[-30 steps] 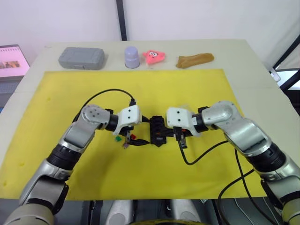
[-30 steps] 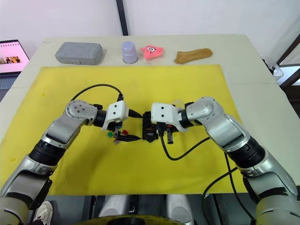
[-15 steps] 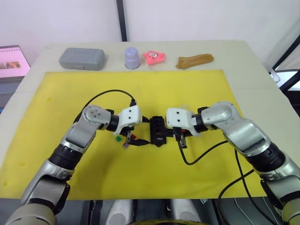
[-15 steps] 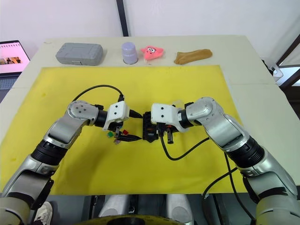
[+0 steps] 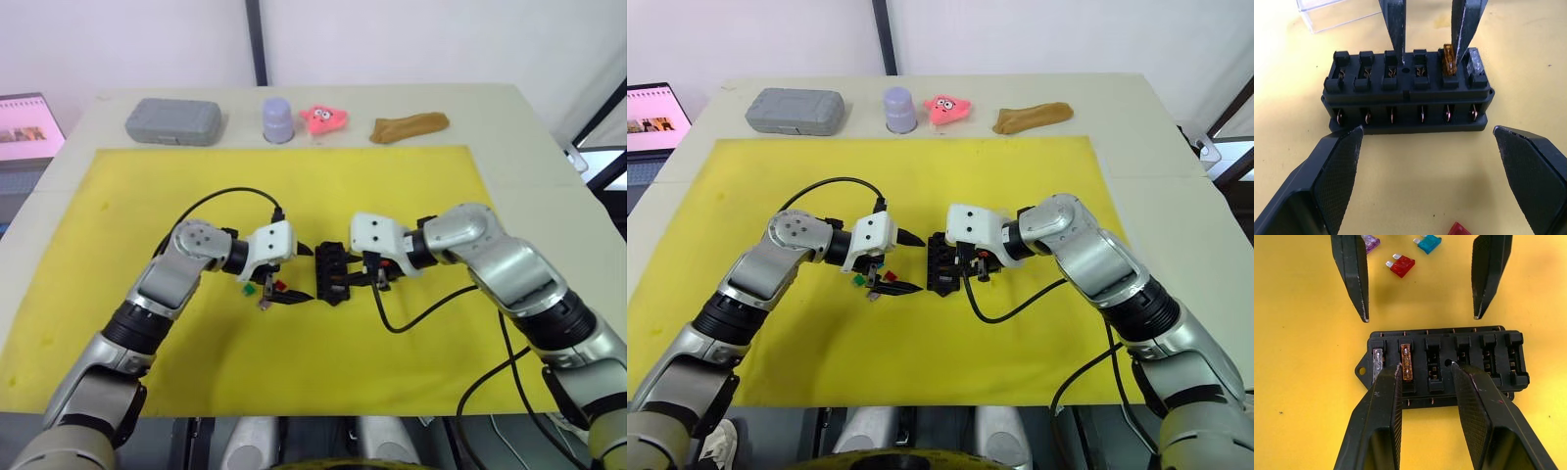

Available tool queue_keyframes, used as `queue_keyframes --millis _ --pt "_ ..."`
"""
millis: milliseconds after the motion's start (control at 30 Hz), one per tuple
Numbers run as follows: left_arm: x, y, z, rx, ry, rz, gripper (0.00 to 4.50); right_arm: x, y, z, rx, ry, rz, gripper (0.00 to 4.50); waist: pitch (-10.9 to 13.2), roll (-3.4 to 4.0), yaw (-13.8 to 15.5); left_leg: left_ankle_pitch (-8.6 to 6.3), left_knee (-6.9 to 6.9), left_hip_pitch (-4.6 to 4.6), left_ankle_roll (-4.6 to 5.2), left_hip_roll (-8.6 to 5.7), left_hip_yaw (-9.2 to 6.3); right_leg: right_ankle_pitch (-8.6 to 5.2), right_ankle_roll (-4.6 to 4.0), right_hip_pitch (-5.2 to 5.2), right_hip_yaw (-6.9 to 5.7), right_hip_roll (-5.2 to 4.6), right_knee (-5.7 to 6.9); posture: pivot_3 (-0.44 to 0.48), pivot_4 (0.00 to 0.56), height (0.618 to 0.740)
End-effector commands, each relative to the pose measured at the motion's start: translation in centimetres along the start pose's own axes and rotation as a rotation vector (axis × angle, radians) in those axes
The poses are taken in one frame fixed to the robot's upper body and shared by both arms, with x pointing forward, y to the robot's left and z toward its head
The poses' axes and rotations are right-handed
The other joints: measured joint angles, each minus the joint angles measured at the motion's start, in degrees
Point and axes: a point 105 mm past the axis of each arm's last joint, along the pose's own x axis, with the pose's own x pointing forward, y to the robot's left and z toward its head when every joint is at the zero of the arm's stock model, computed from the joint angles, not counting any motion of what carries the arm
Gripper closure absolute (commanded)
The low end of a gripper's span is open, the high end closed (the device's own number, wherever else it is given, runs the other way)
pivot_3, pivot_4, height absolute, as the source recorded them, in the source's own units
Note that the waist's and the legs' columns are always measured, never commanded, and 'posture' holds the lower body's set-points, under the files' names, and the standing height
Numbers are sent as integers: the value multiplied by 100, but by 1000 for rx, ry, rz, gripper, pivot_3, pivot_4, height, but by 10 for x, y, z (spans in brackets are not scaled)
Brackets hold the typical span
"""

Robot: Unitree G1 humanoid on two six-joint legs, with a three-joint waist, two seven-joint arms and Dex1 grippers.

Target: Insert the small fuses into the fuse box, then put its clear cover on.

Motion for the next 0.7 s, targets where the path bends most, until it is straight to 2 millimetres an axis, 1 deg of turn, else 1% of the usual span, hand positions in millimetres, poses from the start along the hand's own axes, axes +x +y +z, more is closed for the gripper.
queue_keyframes --millis 33,133,233,500,600,633,667,700 --pt "-3 6 10 43 -20 19 0 -17 -11 14 -28 -25 -56 2791 0 0 1 0 0 -3 0 0 0 0 0 -3 0 0 0 0 150 740" --pt "-3 6 10 43 -20 21 0 -25 -12 23 -26 -54 -56 2791 0 0 0 0 1 -15 0 -1 0 0 0 -16 -1 -1 0 0 150 740" --pt "-4 7 10 43 -20 24 0 -30 -10 28 -17 -76 -43 2791 0 0 0 0 0 -20 0 -1 0 0 0 -23 -1 -1 1 0 150 740" --pt "-4 11 11 47 -21 31 0 -29 -8 32 19 -132 -43 2791 0 0 1 0 -1 -22 0 0 1 0 0 -26 0 -1 1 0 150 740" --pt "-4 11 11 48 -20 30 0 -27 -10 31 40 -166 -54 3688 1 0 -2 0 -1 -23 0 -1 1 0 0 -26 0 -1 1 0 150 740" --pt "-5 11 11 48 -20 30 0 -26 -10 29 44 -172 -51 4218 1 0 0 0 -1 -23 0 -1 1 0 0 -26 0 -1 1 0 150 740" --pt "-5 12 11 48 -20 30 0 -25 -9 28 48 -177 -48 4474 1 0 1 0 -1 -23 0 -1 1 0 0 -26 0 -1 1 0 150 740" --pt "-5 12 11 48 -20 30 0 -24 -9 26 57 -178 -46 4474 1 -1 0 0 -1 -23 0 -1 1 0 0 -26 0 -1 1 0 150 740"
